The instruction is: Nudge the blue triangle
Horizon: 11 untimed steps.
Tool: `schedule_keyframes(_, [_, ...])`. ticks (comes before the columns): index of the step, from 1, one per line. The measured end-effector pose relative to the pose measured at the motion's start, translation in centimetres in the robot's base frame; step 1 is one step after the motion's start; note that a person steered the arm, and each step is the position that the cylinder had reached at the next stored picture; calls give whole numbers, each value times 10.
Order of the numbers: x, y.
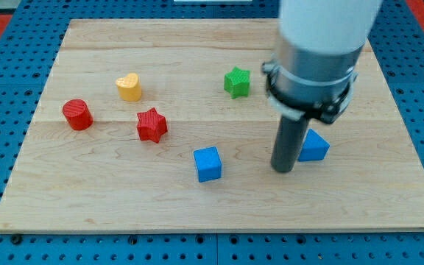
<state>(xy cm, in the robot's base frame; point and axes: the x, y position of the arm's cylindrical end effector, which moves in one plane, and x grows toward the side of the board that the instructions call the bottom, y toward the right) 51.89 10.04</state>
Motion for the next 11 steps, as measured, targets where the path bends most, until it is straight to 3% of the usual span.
schedule_keyframes(6, [-4, -1])
schedule_keyframes(7, [3, -32])
schedule_keyframes(8, [-5, 16])
schedule_keyframes(9, [24, -40])
schedule_keyframes(10, [99, 27])
schedule_keyframes(11, [100, 13])
